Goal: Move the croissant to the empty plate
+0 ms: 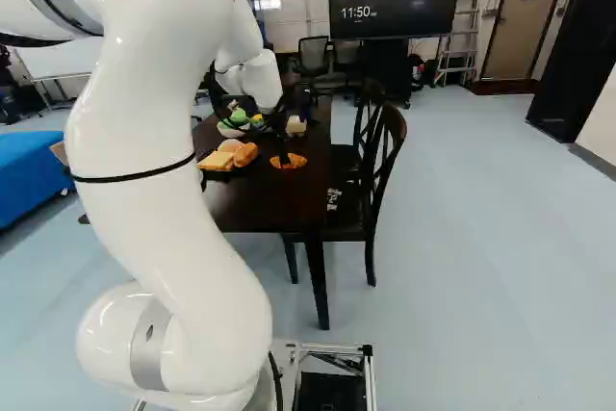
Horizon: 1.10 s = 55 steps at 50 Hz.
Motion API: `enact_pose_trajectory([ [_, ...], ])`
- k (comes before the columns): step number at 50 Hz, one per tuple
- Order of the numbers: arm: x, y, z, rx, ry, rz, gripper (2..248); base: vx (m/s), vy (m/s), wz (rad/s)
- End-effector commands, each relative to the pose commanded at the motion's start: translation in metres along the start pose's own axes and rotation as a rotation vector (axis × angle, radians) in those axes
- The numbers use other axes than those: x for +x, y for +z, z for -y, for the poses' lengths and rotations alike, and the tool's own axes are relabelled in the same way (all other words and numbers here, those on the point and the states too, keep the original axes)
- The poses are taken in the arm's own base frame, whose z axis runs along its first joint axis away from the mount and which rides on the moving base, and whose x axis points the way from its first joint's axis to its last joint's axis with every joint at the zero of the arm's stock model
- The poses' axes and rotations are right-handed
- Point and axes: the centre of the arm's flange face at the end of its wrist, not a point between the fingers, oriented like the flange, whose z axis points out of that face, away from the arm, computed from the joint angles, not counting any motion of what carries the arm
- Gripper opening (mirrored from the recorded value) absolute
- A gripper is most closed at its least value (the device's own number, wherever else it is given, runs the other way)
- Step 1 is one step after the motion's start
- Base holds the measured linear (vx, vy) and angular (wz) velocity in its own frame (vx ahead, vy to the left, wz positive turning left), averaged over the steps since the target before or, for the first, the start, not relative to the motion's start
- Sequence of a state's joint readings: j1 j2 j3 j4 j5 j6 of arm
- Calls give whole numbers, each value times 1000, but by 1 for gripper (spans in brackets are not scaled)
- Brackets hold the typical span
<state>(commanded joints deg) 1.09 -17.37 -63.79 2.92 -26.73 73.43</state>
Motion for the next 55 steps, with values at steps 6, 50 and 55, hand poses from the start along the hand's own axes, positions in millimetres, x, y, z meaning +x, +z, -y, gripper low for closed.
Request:
enact_pose_trajectory([
  [6, 0, 0, -1, -6, 0, 2, 247, 0, 0, 0],
  [50, 6, 9, 23, 9, 0, -2, 247, 0, 0, 0],
  [55, 7, 10, 25, 10, 1, -3, 247, 0, 0, 0],
])
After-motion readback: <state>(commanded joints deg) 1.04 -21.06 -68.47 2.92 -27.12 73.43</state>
